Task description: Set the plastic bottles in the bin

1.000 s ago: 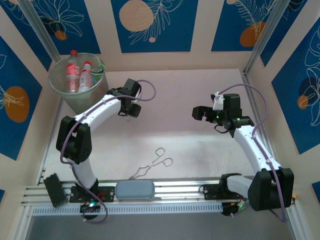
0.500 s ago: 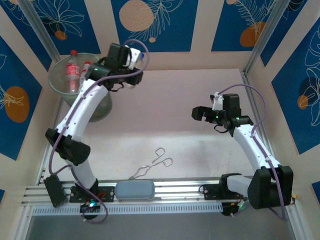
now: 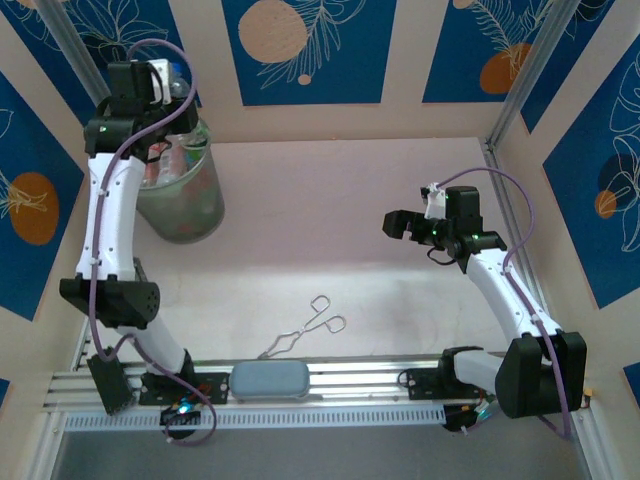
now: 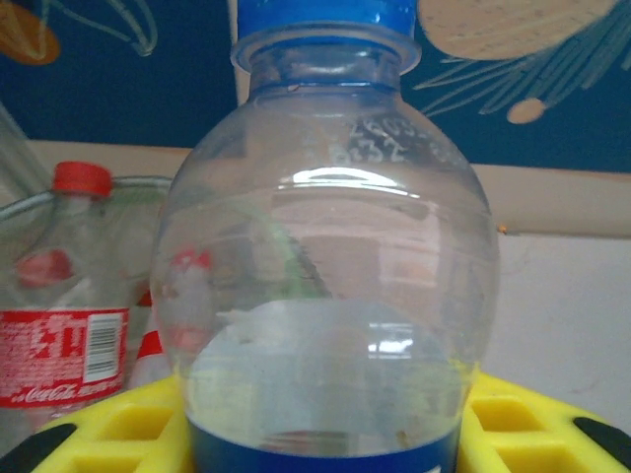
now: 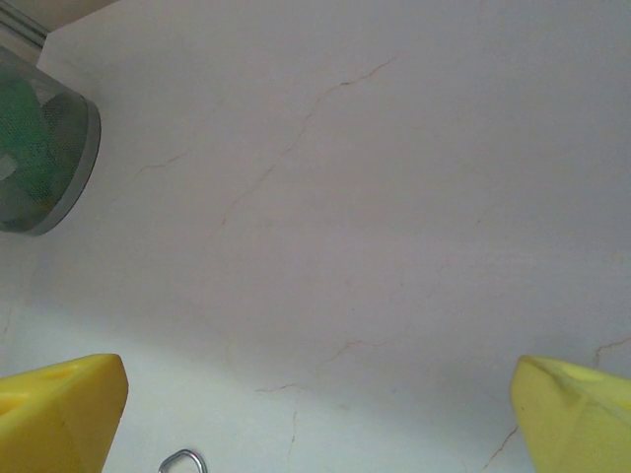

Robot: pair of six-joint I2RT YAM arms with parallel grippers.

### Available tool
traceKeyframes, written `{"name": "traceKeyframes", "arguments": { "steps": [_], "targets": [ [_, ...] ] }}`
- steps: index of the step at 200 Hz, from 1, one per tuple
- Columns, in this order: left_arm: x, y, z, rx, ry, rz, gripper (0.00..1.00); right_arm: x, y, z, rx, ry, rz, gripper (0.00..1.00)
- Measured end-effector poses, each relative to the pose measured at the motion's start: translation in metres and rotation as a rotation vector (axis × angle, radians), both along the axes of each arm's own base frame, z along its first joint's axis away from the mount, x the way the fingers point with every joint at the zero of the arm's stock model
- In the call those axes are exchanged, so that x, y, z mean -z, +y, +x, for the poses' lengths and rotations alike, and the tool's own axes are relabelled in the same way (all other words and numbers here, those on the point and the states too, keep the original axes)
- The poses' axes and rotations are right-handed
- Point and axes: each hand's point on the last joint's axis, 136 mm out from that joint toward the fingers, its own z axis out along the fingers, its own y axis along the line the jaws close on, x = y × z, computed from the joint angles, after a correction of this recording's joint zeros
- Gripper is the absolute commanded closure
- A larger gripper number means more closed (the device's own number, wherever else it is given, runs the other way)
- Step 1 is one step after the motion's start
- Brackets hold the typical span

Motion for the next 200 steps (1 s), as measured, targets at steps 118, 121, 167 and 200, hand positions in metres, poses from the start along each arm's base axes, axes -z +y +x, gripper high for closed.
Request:
{"name": "traceKeyframes", "arguments": {
  "steps": [118, 121, 167, 200],
  "targets": [
    [0.047, 0.134, 0.016, -0.312, 0.067, 0.015, 0.93, 0.008, 0.002, 0.002, -0.01, 0.01, 0.008, 0.0],
    [0.05, 0.134, 0.017, -0.312, 0.077, 0.015, 0.93, 0.008, 0.002, 0.002, -0.01, 0.01, 0.008, 0.0],
    [0.089, 0.142, 0.014, -0.326, 0.181, 0.073, 0.88, 0.013, 0.001, 0.0, -0.007, 0.024, 0.007, 0.0],
    [0.105, 0.144, 0.001, -0.331, 0.219, 0.095, 0.77, 0.013, 0.001, 0.0, -0.003, 0.021, 0.01, 0.0]
  ]
}}
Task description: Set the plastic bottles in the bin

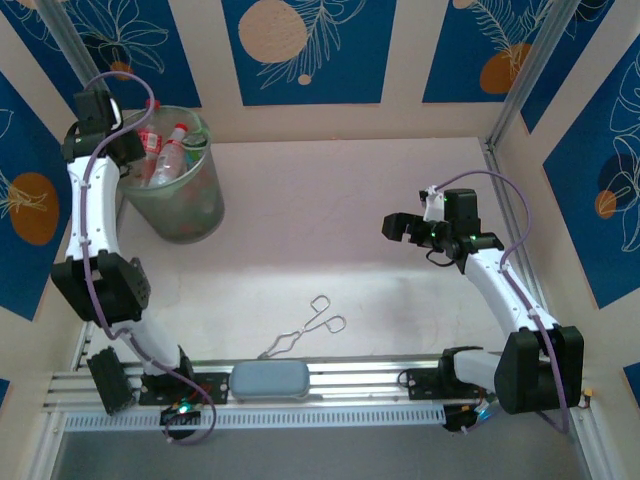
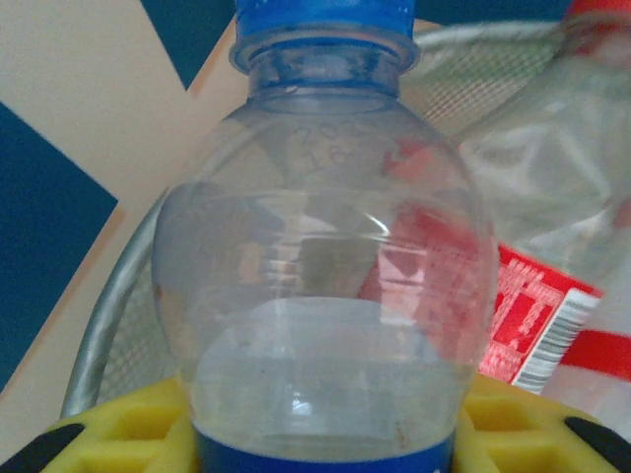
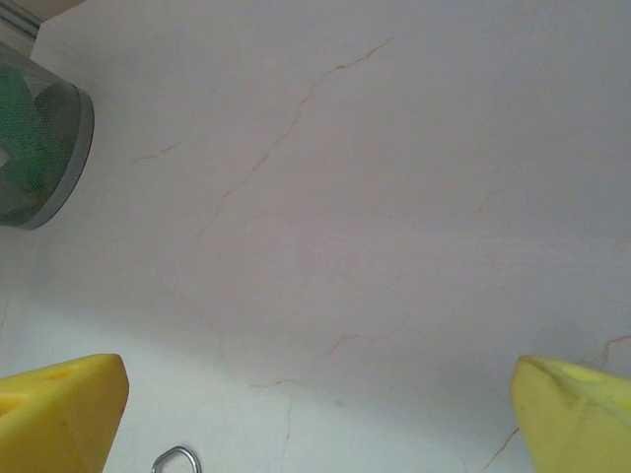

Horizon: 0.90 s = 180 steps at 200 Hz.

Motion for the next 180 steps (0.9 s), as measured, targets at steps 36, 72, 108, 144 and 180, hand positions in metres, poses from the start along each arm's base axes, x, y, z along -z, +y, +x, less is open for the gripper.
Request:
{"name": "traceKeyframes", "arguments": {
  "steps": [36, 72, 108, 144, 180],
  "targets": [
    [0.014, -0.005, -0.011, 0.01, 0.031, -0.021, 0.23, 0.002, 0.003, 0.003, -0.006, 0.005, 0.015, 0.0],
    [0.003, -0.012, -0.016, 0.04, 0.002, -0.035, 0.09, 0.003, 0.003, 0.003, -0.006, 0.011, 0.021, 0.0],
    [-0.026, -0.02, -0.021, 0.066, -0.075, -0.056, 0.09, 0.005, 0.005, 0.005, -0.005, 0.019, 0.032, 0.0],
    [-0.047, -0.017, -0.025, 0.053, -0.129, -0.023, 0.28, 0.005, 0.005, 0.007, -0.001, 0.016, 0.037, 0.0],
    [-0.042, -0.011, -0.026, 0.027, -0.118, -0.001, 0.42, 0.008, 0.006, 0.008, -0.004, 0.025, 0.038, 0.0]
  ]
}}
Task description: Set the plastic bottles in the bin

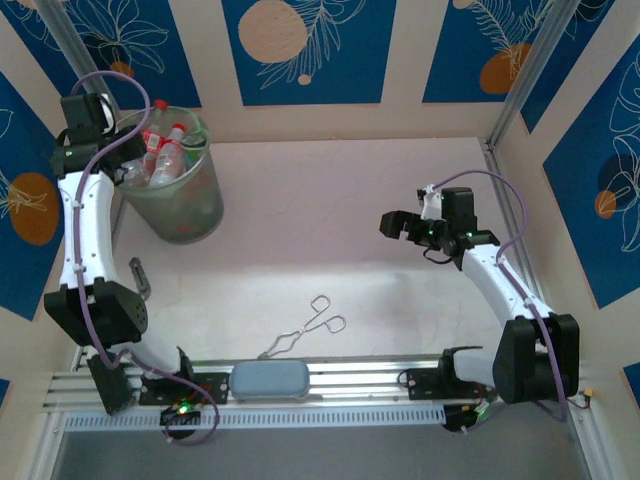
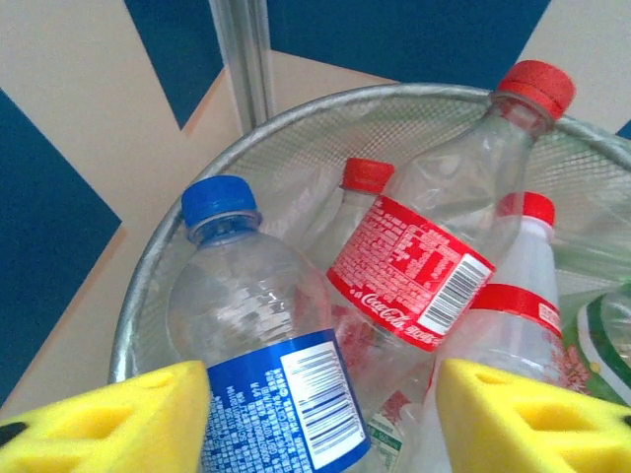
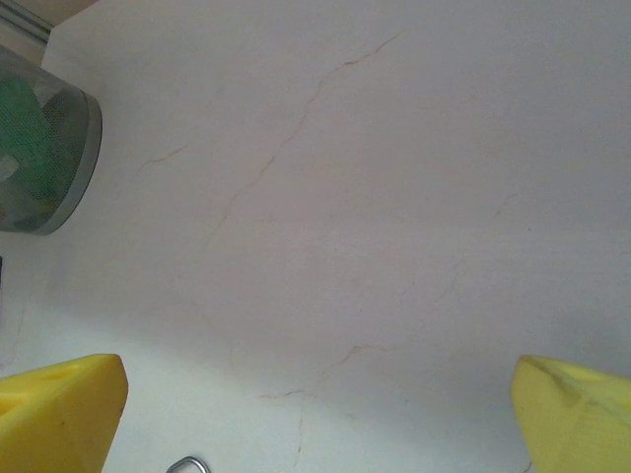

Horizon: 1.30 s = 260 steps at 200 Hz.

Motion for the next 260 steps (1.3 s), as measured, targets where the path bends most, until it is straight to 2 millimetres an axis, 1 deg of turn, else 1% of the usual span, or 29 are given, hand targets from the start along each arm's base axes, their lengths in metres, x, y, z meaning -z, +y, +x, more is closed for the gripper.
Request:
{"name": "traceKeyframes", "arguments": {
  "steps": [13, 39, 53, 71, 100, 123, 138, 151, 171, 185, 195, 208, 215, 223, 235, 247, 260],
  "targets": [
    [0.008, 0.002, 0.0, -0.009, 0.016, 0.004, 0.42, 0.001, 0.0, 0.0, 0.0, 0.002, 0.0, 0.0],
    [0.032, 0.004, -0.002, -0.022, 0.069, 0.001, 0.45, 0.001, 0.0, 0.0, 0.0, 0.004, -0.001, 0.0],
    [0.037, 0.006, -0.002, -0.028, 0.073, 0.002, 0.46, 0.001, 0.0, 0.0, -0.001, 0.004, -0.001, 0.0],
    [0.035, 0.006, 0.0, -0.028, 0.062, -0.007, 0.45, 0.001, 0.0, -0.001, 0.0, 0.005, 0.0, 0.0],
    [0.03, 0.004, 0.004, -0.022, 0.03, -0.027, 0.33, 0.001, 0.0, -0.001, -0.001, 0.006, 0.0, 0.0],
    [0.026, 0.0, 0.002, -0.009, 0.017, -0.037, 0.21, 0.001, 0.0, -0.001, 0.0, 0.006, -0.001, 0.0],
    [0.02, -0.002, -0.001, 0.001, 0.009, -0.034, 0.16, 0.002, 0.001, -0.001, -0.002, 0.008, -0.001, 0.0],
    [0.012, -0.003, -0.006, 0.012, -0.006, -0.02, 0.14, 0.002, 0.002, -0.001, -0.006, 0.009, -0.001, 0.0],
    [-0.011, -0.011, -0.019, 0.034, -0.051, 0.006, 0.1, 0.0, 0.003, 0.0, -0.007, 0.007, -0.004, 0.0],
    [-0.026, -0.021, -0.034, 0.055, -0.084, 0.035, 0.07, -0.003, 0.002, 0.002, -0.004, -0.001, -0.007, 0.0],
    [-0.035, -0.037, -0.048, 0.083, -0.109, 0.06, 0.06, -0.007, 0.002, 0.005, -0.003, -0.011, -0.011, 0.01],
    [-0.037, -0.065, -0.065, 0.144, -0.129, 0.078, 0.04, -0.011, 0.001, 0.008, 0.004, -0.027, -0.022, 0.01],
    [-0.033, -0.08, -0.076, 0.18, -0.135, 0.086, 0.0, -0.013, 0.0, 0.01, 0.008, -0.035, -0.031, 0.01],
    [-0.026, -0.097, -0.088, 0.221, -0.142, 0.09, 0.0, -0.014, -0.003, 0.011, 0.02, -0.044, -0.045, 0.01],
    [-0.007, -0.118, -0.108, 0.273, -0.146, 0.092, 0.0, -0.015, -0.008, 0.013, 0.04, -0.056, -0.075, 0.01],
    [0.017, -0.127, -0.126, 0.293, -0.151, 0.09, 0.0, -0.016, -0.016, 0.016, 0.067, -0.072, -0.114, 0.01],
    [0.044, -0.127, -0.143, 0.284, -0.143, 0.089, 0.0, -0.017, -0.024, 0.018, 0.1, -0.09, -0.162, 0.01]
  ]
}}
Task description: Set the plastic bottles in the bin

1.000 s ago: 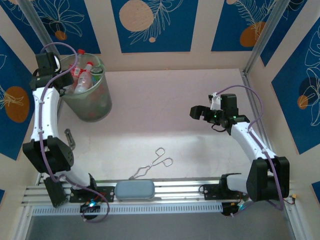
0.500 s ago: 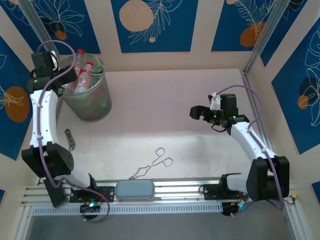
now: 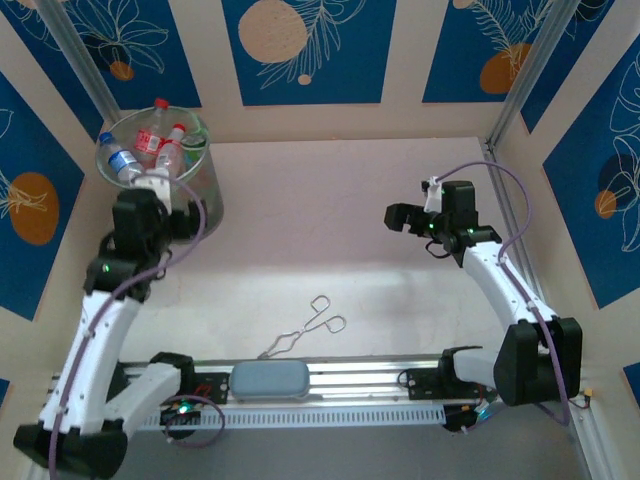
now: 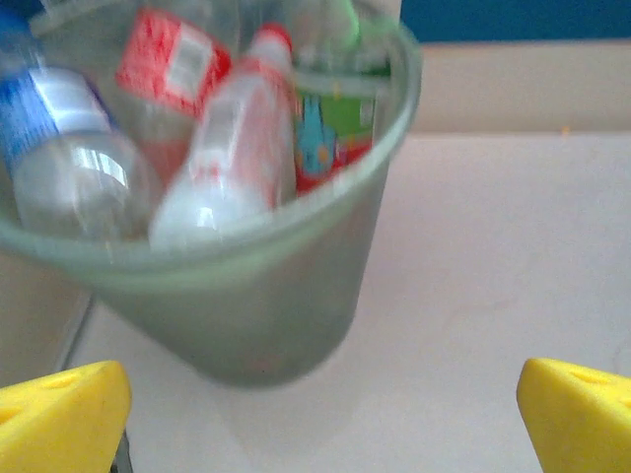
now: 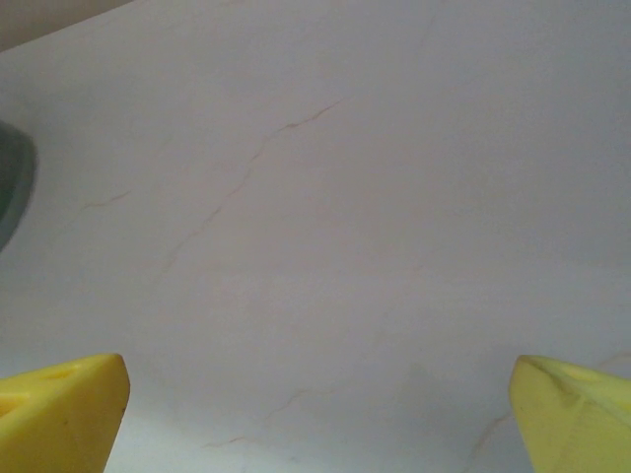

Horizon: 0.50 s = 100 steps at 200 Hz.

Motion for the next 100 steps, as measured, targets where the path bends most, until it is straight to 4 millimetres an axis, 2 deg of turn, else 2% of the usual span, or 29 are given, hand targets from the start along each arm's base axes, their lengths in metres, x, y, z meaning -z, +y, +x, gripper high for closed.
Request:
{"name": "traceKeyframes", "arguments": {
  "steps": [20, 41, 74, 100],
  "targets": [
    [0.04, 0.002, -0.015, -0.026, 0.036, 0.0, 0.0, -0.002, -0.015, 0.004, 0.057, -0.033, -0.071, 0.01],
    [0.073, 0.003, -0.016, -0.05, 0.063, 0.008, 0.0, 0.003, -0.029, 0.007, 0.103, -0.073, -0.137, 0.01],
    [0.135, 0.008, -0.013, -0.094, 0.112, 0.044, 0.0, 0.039, -0.049, 0.001, 0.17, -0.065, -0.234, 0.01],
    [0.167, 0.013, -0.005, -0.122, 0.096, 0.074, 0.0, 0.067, -0.059, 0.0, 0.193, -0.059, -0.288, 0.01]
  ]
}}
